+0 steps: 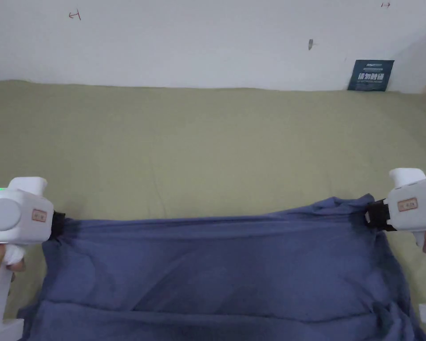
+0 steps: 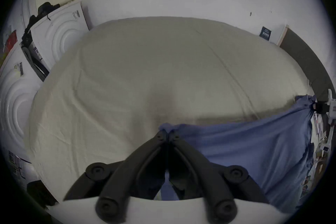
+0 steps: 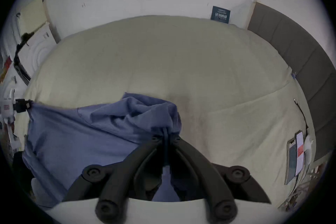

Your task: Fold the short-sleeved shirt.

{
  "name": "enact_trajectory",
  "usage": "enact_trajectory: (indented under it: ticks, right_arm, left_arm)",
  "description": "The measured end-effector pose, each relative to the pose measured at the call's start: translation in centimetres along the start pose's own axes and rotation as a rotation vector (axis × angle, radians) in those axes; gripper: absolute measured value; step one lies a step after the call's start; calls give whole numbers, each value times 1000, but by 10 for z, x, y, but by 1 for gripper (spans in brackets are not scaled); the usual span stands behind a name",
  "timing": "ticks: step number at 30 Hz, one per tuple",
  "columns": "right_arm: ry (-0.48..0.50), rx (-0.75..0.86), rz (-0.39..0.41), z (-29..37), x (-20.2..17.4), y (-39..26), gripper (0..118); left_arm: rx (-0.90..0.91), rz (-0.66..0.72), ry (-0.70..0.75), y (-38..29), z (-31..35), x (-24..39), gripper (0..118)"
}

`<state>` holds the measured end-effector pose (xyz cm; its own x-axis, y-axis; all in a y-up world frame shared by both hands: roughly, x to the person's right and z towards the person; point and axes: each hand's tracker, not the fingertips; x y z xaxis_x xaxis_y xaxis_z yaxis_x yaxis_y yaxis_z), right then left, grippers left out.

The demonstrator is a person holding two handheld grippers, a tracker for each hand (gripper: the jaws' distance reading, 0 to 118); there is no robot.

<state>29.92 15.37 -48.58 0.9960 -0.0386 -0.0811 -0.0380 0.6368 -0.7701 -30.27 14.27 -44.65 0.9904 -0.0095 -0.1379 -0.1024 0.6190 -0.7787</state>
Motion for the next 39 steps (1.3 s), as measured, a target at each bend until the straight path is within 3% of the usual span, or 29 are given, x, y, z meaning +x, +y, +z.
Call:
enact_trajectory:
  ticks: [15, 24, 31, 32, 33, 34, 35, 37, 39]
  right_arm:
    - [78, 154, -15, 155, 1, -129, 7]
    - [79, 99, -23, 154, 1, -217, 7]
    - [67, 58, -53, 130, 2, -232, 11]
    - [50, 57, -46, 131, 1, -232, 33]
    - [32, 49, -33, 131, 0, -232, 62]
    - [22, 34, -17, 131, -1, -232, 94]
    - [7, 34, -13, 130, 4, -235, 118]
    - [-26, 101, -11, 144, 3, -235, 110]
    - [-47, 115, -10, 160, -8, -232, 111]
  left_arm:
    - [118, 1, -73, -116, 133, -28, 1]
    - [79, -1, -85, -183, 134, -40, 1]
    - [42, 39, -96, -193, 114, -43, 2]
    - [41, 48, -100, -192, 113, -44, 14]
    - [40, 47, -96, -192, 113, -44, 45]
    - [38, 33, -74, -192, 115, -42, 88]
    - [29, 24, -59, -192, 113, -42, 118]
    - [70, 57, -52, -191, 124, -43, 113]
    - [58, 60, -57, -190, 134, -37, 112]
